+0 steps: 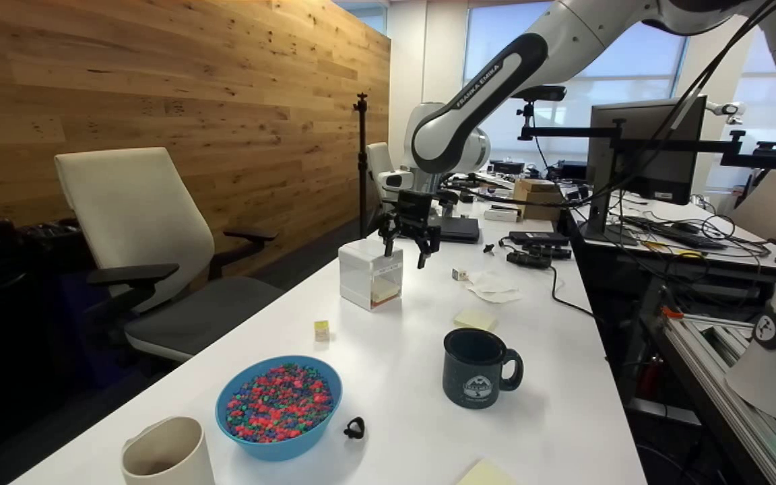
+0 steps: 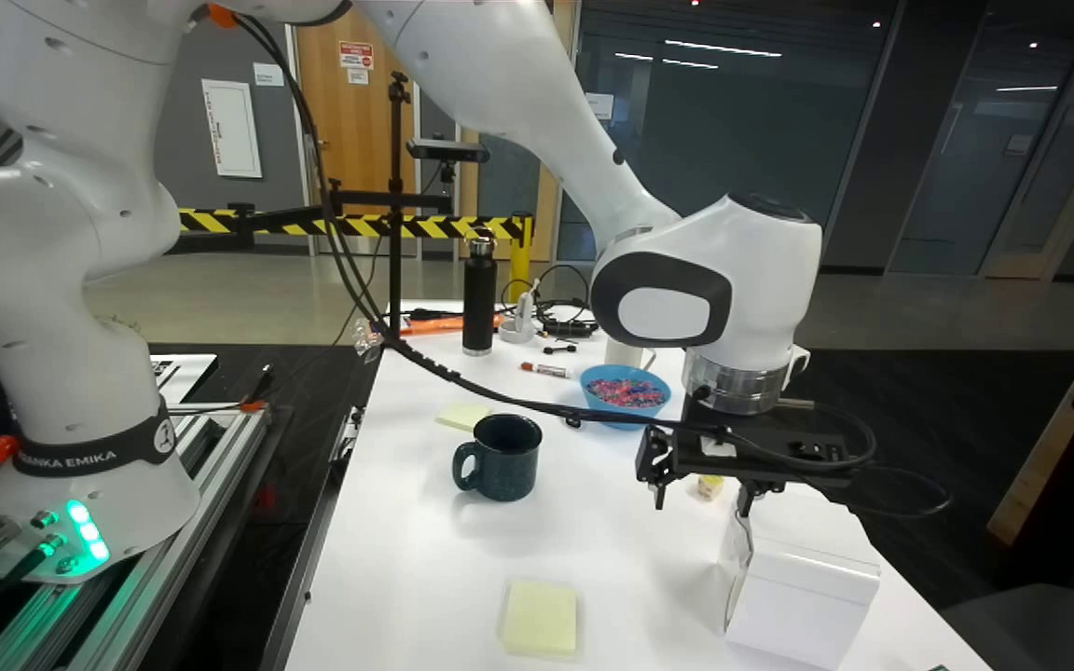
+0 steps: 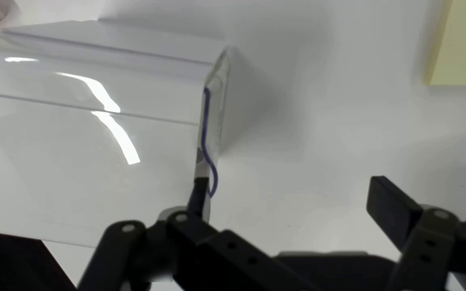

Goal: Open the white box then close it.

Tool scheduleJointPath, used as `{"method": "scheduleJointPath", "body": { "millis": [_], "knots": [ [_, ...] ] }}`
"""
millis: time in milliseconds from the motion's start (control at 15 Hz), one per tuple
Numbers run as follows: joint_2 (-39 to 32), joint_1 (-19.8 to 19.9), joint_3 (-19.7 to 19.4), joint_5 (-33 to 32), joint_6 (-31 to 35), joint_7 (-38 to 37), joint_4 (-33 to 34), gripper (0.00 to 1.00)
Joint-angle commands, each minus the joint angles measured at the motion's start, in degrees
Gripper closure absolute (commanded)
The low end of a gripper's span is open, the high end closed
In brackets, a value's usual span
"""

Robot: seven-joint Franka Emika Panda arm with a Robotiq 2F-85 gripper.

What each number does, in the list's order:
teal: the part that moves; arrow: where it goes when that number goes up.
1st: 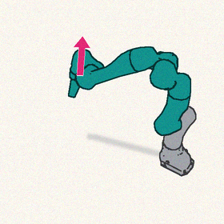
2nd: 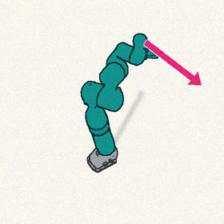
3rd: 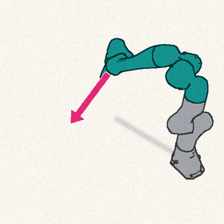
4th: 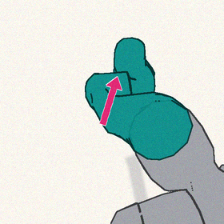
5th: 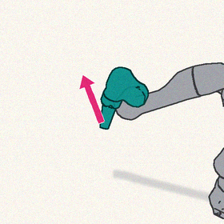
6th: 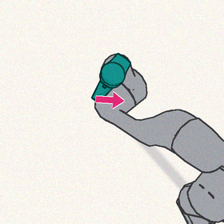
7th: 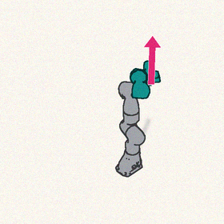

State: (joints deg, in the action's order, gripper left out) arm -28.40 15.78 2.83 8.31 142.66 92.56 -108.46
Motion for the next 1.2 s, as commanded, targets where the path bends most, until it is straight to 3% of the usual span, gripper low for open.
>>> {"method": "scheduleJointPath", "body": {
  "millis": [0,1133],
  "knots": [
    [-0.89,1.17,0.92,1.1,-0.55,1.82,1.45,0.0],
    [-1.44,1.85,0.87,1.07,-0.37,1.89,1.22,0.0]
  ]
}}
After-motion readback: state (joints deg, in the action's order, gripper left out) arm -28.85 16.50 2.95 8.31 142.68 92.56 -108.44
